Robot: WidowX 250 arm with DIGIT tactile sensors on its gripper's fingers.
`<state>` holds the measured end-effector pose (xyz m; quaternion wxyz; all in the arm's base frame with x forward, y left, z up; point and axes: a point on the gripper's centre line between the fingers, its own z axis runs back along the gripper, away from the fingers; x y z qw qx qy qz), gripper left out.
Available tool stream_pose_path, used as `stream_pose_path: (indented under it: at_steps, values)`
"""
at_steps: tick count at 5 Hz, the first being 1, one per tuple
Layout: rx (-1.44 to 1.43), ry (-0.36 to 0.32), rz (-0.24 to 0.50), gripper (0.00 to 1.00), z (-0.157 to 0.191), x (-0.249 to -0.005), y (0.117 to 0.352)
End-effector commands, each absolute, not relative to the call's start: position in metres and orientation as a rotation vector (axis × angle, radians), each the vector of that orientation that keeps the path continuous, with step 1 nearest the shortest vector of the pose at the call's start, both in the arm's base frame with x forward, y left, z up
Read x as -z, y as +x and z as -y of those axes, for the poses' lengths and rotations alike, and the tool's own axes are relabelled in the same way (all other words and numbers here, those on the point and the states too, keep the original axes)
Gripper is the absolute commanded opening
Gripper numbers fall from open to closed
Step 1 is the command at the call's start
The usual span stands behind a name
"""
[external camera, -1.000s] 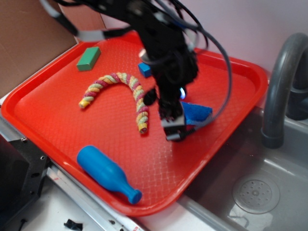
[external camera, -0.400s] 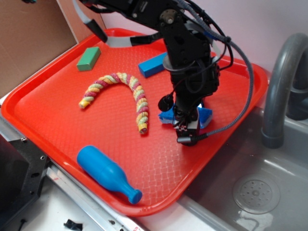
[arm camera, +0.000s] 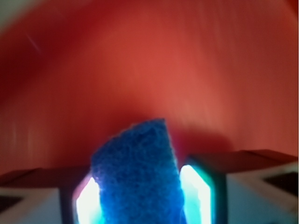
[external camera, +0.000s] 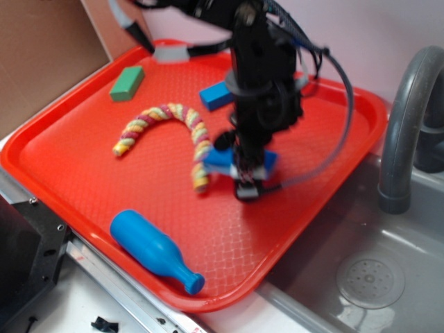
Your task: Grab the blue sponge.
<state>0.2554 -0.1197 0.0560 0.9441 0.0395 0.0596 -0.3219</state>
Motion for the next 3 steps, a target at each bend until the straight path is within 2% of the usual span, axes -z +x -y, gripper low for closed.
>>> stream_pose_path:
  at_steps: [1, 2, 3]
  values:
    - [0.171, -0.047, 0.015, 0.00, 0.089, -0.162, 0.236]
    - [-0.054, -0.051, 0.089, 0.00, 0.072, -0.192, 0.216]
    - [-0.111, -0.024, 0.055, 0.00, 0.070, -0.199, 0.204]
